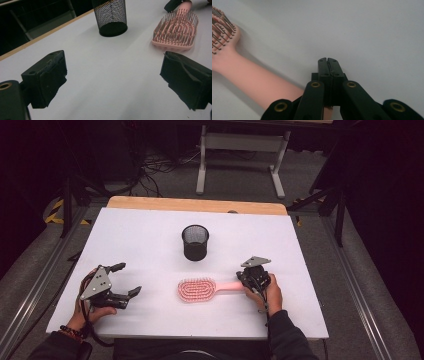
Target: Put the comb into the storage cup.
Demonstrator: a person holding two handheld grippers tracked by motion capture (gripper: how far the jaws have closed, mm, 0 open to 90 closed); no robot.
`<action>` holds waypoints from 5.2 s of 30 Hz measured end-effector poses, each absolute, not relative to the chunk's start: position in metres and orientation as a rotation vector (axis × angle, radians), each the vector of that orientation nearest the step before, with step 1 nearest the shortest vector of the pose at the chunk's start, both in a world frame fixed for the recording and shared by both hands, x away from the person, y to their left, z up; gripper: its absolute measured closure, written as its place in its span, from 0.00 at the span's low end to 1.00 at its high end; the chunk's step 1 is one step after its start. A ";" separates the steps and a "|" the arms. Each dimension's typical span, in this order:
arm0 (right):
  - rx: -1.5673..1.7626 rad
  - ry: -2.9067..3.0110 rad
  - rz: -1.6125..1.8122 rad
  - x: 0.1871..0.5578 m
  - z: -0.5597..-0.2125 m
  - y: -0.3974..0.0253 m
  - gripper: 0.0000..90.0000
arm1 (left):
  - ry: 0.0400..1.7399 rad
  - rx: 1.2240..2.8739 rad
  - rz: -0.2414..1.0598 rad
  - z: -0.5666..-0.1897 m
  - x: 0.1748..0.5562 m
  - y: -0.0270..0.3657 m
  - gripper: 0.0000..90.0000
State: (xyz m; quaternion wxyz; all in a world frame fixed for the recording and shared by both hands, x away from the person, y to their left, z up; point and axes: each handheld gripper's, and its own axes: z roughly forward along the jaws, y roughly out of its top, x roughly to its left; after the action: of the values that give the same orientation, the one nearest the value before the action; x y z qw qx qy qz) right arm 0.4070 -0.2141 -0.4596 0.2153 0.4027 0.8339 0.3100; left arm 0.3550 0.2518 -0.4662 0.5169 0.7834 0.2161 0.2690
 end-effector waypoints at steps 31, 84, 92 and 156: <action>1.078 2.385 0.871 0.381 -0.458 -0.221 1.00 | 0.509 1.892 0.635 -0.466 0.354 0.253 0.08; 0.974 2.462 0.907 0.337 -0.460 -0.220 1.00 | 0.451 1.945 0.582 -0.470 0.354 0.247 0.08; 0.971 2.467 0.908 0.338 -0.460 -0.220 1.00 | 0.445 1.952 0.577 -0.469 0.355 0.247 0.08; 0.746 2.104 1.211 0.340 -0.411 -0.212 0.11 | 0.453 1.925 0.560 -0.468 0.354 0.249 0.09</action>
State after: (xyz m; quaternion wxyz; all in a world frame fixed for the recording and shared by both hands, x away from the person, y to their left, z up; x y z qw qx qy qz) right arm 0.3398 -0.2121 -0.4110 0.2965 0.2806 0.7912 0.4553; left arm 0.3544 0.2490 -0.4681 0.5169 0.8017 0.1888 0.2333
